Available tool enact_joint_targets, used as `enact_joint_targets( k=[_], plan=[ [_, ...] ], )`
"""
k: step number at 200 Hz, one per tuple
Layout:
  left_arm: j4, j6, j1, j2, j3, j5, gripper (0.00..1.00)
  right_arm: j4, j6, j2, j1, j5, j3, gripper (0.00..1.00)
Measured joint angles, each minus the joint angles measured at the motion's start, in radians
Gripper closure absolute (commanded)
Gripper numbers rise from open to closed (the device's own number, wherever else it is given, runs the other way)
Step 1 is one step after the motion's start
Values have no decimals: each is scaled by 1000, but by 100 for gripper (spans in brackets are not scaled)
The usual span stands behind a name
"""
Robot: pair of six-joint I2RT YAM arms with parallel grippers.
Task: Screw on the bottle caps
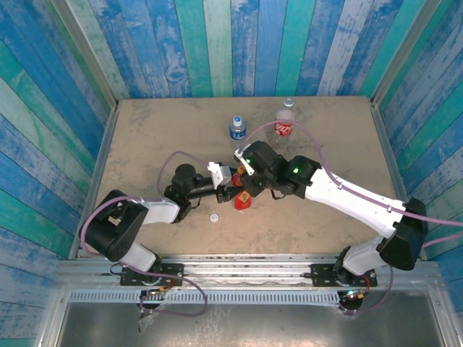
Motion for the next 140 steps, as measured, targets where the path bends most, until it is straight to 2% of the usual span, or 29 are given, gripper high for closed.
enact_joint_targets(
  k=[20, 64, 117, 140],
  plan=[
    [0, 2, 0, 0, 0, -3, 42, -13, 0, 0, 0, 0, -1, 61],
    [0, 3, 0, 0, 0, -6, 42, -10, -22, -8, 0, -15, -10, 46],
    [-2, 29, 0, 0, 0, -6, 41, 86, -31, -167, -25, -39, -92, 46],
    [-4, 45, 0, 0, 0, -4, 40, 145, -26, -168, -62, -43, -78, 47]
  ],
)
